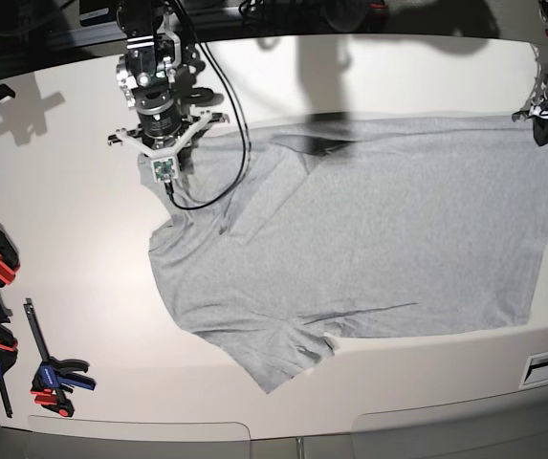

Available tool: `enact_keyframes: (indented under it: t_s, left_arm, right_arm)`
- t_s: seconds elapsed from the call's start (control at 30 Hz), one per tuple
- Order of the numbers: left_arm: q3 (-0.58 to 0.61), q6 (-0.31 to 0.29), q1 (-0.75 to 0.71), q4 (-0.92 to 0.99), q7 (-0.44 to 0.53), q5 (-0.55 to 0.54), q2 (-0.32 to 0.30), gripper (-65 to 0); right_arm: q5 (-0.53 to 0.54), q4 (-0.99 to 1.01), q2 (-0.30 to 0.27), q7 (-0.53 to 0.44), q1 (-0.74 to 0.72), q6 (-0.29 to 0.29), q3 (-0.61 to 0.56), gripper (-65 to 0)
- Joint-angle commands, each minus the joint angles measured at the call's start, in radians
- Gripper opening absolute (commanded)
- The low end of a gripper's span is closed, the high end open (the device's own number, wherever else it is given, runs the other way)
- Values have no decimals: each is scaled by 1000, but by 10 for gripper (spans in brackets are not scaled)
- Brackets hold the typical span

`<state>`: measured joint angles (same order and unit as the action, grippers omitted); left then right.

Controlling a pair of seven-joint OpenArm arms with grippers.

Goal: Fold the T-shirt properly
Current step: 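Fold the sleeve inward over the body with the right gripper, release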

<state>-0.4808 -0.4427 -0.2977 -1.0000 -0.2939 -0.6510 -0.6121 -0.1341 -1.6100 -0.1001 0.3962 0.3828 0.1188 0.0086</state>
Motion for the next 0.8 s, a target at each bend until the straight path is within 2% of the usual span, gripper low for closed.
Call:
enact_keyframes:
  t_s: [0.0,0.23,0.57,0.77]
  left_arm:
    - [-3,24,-25,3,-84,29,-15,-650]
    - [-3,23,-107,-32,-91,-13,-14,-650]
    - [-3,24,-318,-320,-122,-12,-13,-650]
    - [-24,24,-365,-370,-137,-12,39,-650]
  right_arm:
    - [-19,8,-11,105,32,8,4,-650]
    - [15,-12,-13,109,126,9,4,-650]
    - [14,-207,-13,141,296,9,5,-650]
    - [14,-243,-13,154,366,-2,5,-650]
